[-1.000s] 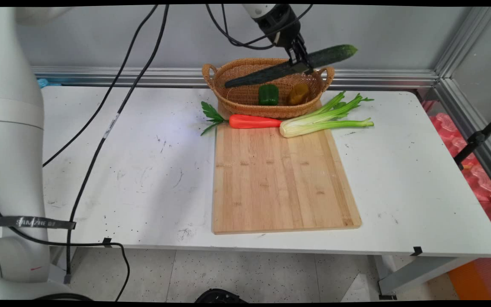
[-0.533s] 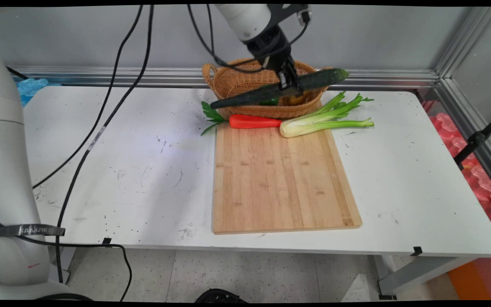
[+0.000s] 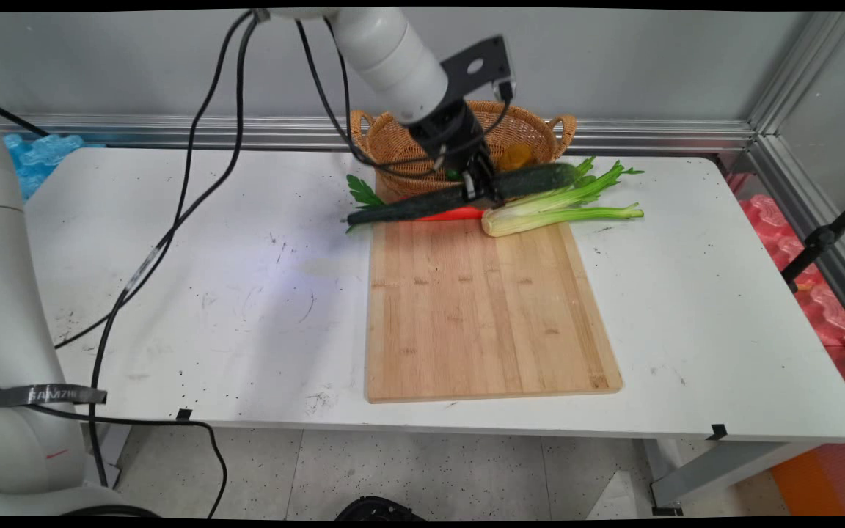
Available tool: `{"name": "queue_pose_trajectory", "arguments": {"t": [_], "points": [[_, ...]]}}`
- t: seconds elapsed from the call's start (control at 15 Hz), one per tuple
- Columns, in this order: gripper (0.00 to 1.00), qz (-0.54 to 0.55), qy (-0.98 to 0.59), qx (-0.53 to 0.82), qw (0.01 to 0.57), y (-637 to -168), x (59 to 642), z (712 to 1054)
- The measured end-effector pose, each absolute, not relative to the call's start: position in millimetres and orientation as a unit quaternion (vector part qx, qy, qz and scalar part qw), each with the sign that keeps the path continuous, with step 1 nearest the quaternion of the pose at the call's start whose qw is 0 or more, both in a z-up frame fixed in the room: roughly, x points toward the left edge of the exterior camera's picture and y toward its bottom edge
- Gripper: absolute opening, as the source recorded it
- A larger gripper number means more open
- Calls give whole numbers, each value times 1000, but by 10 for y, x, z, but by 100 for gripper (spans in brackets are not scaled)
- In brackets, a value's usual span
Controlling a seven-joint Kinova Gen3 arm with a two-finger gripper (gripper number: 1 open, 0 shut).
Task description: Place the picked object on the cutting board
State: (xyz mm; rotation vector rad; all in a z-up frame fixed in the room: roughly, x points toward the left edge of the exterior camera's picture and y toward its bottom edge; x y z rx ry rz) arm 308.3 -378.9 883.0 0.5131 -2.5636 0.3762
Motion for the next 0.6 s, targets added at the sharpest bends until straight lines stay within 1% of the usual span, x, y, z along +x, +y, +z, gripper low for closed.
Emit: {"name": "queue_pose_trajectory", "arguments": {"t": [0.6], "points": [[0,143,-941,182,249,-3702,2999,8285]]}}
